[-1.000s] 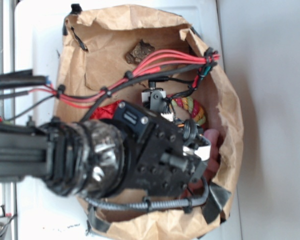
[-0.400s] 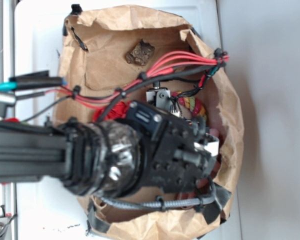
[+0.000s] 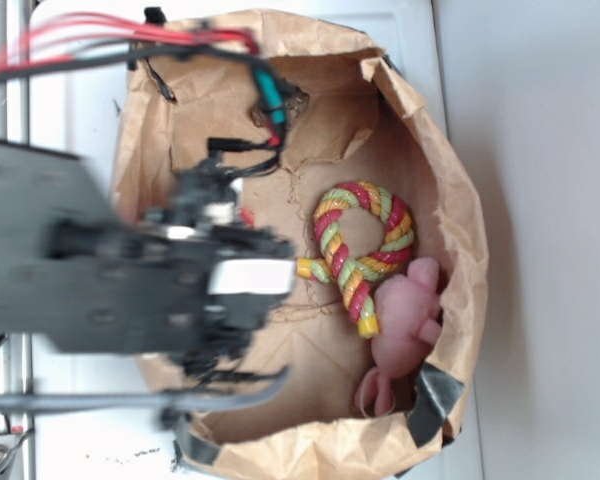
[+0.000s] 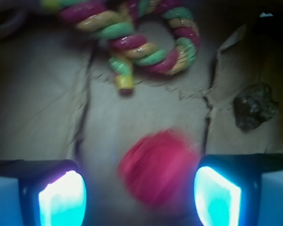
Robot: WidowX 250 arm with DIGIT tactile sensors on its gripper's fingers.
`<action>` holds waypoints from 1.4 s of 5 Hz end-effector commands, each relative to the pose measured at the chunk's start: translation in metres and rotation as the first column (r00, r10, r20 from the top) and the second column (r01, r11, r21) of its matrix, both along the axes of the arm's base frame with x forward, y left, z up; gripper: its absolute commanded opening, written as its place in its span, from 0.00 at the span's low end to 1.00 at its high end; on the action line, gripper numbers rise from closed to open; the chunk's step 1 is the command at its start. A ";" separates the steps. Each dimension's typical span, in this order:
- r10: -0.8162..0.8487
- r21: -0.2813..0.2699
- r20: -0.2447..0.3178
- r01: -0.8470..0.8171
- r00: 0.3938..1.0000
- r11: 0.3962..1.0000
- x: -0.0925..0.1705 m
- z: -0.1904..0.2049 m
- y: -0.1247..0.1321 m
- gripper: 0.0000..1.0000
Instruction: Grab the red paper.
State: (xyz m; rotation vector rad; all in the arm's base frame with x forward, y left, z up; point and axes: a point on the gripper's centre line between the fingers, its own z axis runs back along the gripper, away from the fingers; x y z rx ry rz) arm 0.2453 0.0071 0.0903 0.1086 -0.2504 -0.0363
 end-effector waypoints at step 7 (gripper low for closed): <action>0.075 -0.030 0.036 -0.074 0.996 0.997 0.005 -0.002 0.037 1.00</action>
